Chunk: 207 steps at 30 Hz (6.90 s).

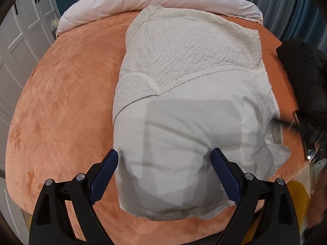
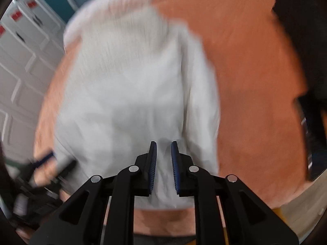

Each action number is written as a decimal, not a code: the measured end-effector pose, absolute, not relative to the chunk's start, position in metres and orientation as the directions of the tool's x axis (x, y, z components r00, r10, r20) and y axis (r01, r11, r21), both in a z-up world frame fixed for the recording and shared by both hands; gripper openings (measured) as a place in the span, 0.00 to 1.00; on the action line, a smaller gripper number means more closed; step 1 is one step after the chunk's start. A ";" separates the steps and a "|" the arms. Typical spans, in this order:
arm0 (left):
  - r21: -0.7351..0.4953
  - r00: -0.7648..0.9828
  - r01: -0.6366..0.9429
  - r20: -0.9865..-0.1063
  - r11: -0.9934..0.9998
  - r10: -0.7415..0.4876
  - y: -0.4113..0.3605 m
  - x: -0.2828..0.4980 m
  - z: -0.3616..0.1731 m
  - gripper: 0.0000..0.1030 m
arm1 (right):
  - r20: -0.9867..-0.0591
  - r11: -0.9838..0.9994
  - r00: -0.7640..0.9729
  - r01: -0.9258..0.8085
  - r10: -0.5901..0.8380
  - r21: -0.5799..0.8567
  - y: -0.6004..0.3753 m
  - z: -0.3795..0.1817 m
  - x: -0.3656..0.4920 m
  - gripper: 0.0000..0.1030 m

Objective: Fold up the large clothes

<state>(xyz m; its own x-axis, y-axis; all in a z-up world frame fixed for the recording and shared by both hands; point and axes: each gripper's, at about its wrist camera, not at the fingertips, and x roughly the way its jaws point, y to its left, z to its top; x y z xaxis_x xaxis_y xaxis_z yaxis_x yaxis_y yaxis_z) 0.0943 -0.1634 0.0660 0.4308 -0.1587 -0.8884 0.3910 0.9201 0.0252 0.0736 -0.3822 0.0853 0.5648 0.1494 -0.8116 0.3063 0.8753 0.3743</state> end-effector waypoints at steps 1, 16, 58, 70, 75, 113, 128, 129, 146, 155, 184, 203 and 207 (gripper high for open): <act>0.031 0.434 0.392 -0.887 0.920 -0.155 -0.165 0.093 0.066 0.89 | -0.789 0.866 0.599 0.314 0.136 0.388 -0.391 0.098 0.080 0.21; 0.035 0.438 0.398 -0.885 0.916 -0.156 -0.165 0.097 0.061 0.91 | -0.769 0.922 0.639 0.284 0.021 0.261 -0.394 0.088 0.177 0.13; -0.357 0.287 0.179 -0.872 0.917 -0.396 -0.140 0.188 0.045 0.95 | -0.741 0.678 0.563 0.385 0.365 0.626 -0.414 -0.020 0.081 0.87; -0.439 0.302 0.136 -0.836 0.888 -0.459 -0.106 0.193 0.041 0.95 | -0.701 0.665 0.583 0.334 0.411 0.668 -0.423 -0.030 0.099 0.91; -0.539 0.237 0.133 -0.798 0.832 -0.554 -0.109 0.206 0.022 0.95 | -0.676 0.628 0.588 0.333 0.445 0.703 -0.428 -0.038 0.114 0.77; -0.263 0.697 0.415 -0.524 0.871 -0.490 -0.020 0.161 0.252 0.33 | -0.421 0.905 0.837 -0.187 0.350 0.381 -0.283 0.193 0.109 0.14; -0.064 0.657 0.240 -0.724 0.969 -0.211 0.034 0.183 0.135 0.47 | -0.671 0.894 0.698 0.099 0.250 0.436 -0.330 0.075 0.126 0.20; -0.066 0.666 0.248 -0.713 0.967 -0.220 0.028 0.183 0.143 0.47 | -0.663 0.916 0.708 0.056 0.245 0.398 -0.319 0.095 0.138 0.19; -0.080 0.566 0.280 -0.791 0.957 -0.232 -0.007 0.192 0.088 0.64 | -0.852 0.995 0.515 -0.009 0.092 0.102 -0.233 0.036 0.327 0.04; -0.074 0.543 0.263 -0.813 0.962 -0.211 0.005 0.187 0.060 0.79 | -0.831 0.959 0.508 0.036 0.226 0.282 -0.255 0.010 0.303 0.01; -0.058 0.575 0.164 -0.805 0.985 -0.144 -0.019 0.239 0.121 0.77 | -0.858 0.981 0.490 0.029 0.154 0.193 -0.260 0.104 0.264 0.07; 0.007 0.560 0.171 -0.823 0.985 -0.091 -0.031 0.202 0.105 0.81 | -0.832 0.965 0.516 0.040 0.204 0.261 -0.264 0.091 0.166 0.18; 0.004 0.562 0.169 -0.822 0.986 -0.093 -0.038 0.169 0.110 0.81 | -0.836 0.971 0.519 0.045 0.179 0.236 -0.255 0.091 0.114 0.30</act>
